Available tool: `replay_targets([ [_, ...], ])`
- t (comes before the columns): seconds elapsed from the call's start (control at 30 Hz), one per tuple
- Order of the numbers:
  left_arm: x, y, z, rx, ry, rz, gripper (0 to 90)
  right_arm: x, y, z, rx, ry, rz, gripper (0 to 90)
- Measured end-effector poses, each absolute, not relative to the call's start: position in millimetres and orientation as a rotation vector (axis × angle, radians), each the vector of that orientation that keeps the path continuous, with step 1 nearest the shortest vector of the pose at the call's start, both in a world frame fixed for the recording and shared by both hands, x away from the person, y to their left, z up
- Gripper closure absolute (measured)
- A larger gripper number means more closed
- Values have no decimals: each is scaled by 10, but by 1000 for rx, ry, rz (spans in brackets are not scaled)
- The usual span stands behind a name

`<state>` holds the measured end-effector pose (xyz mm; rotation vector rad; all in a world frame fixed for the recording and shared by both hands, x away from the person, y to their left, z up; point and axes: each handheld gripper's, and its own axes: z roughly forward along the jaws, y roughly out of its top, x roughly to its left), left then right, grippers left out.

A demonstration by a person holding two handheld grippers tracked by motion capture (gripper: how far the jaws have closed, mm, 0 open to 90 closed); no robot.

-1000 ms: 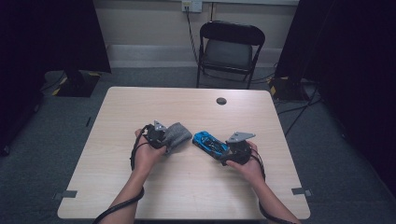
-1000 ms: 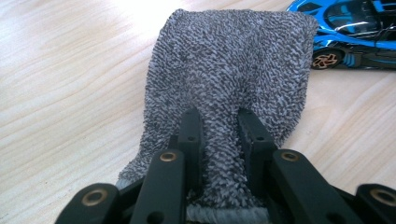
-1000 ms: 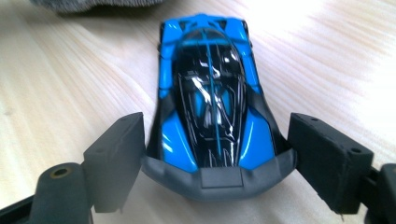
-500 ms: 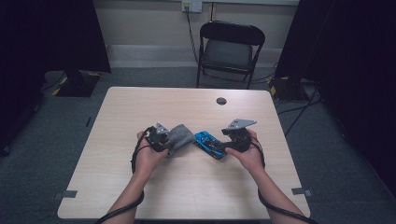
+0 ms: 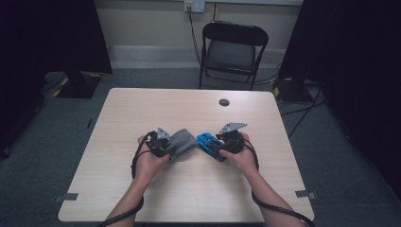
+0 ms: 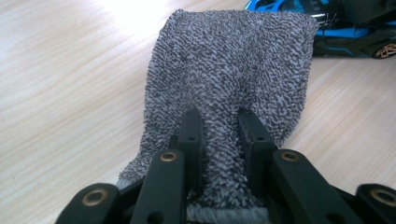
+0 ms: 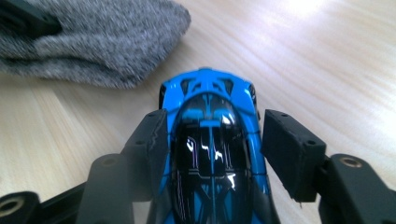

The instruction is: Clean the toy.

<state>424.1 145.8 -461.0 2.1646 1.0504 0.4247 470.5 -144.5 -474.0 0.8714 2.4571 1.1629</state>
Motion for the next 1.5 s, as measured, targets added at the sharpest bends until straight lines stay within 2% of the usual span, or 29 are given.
replay_targets([
  [0.23, 4215, 1453, -4623, 2166, 1048, 424, 742, 4692, -1418, -4803, 877, 2468, 1140, 401],
  [0.43, 4294, 1472, -4660, 2168, 1149, 492, 741, 4670, -1387, -4788, 891, 2459, 1106, 407],
  [0.53, 4336, 1403, -4670, 2193, 1145, 505, 739, 4660, -1369, -4793, 902, 2443, 1103, 407],
  [0.77, 4347, 1254, -4715, 2220, 1113, 454, 726, 4657, -1350, -4789, 915, 2438, 1092, 408],
  [0.93, 4358, 1297, -4677, 2153, 1085, 491, 578, 4657, -1367, -4801, 915, 2433, 1113, 408],
  [1.13, 4510, 1314, -4742, 2090, 1091, 469, 481, 4653, -1381, -4813, 920, 2425, 1131, 407],
  [1.27, 4553, 1278, -4856, 2102, 1102, 415, 494, 4656, -1382, -4816, 928, 2422, 1137, 407],
  [1.33, 4548, 1261, -4873, 2119, 1085, 422, 546, 4656, -1383, -4815, 928, 2423, 1135, 407],
  [1.4, 4532, 1241, -4857, 2129, 1085, 387, 666, 4655, -1382, -4815, 930, 2423, 1135, 407],
  [1.5, 4493, 1183, -4811, 2185, 1066, 354, 729, 4657, -1382, -4818, 938, 2419, 1141, 408],
])
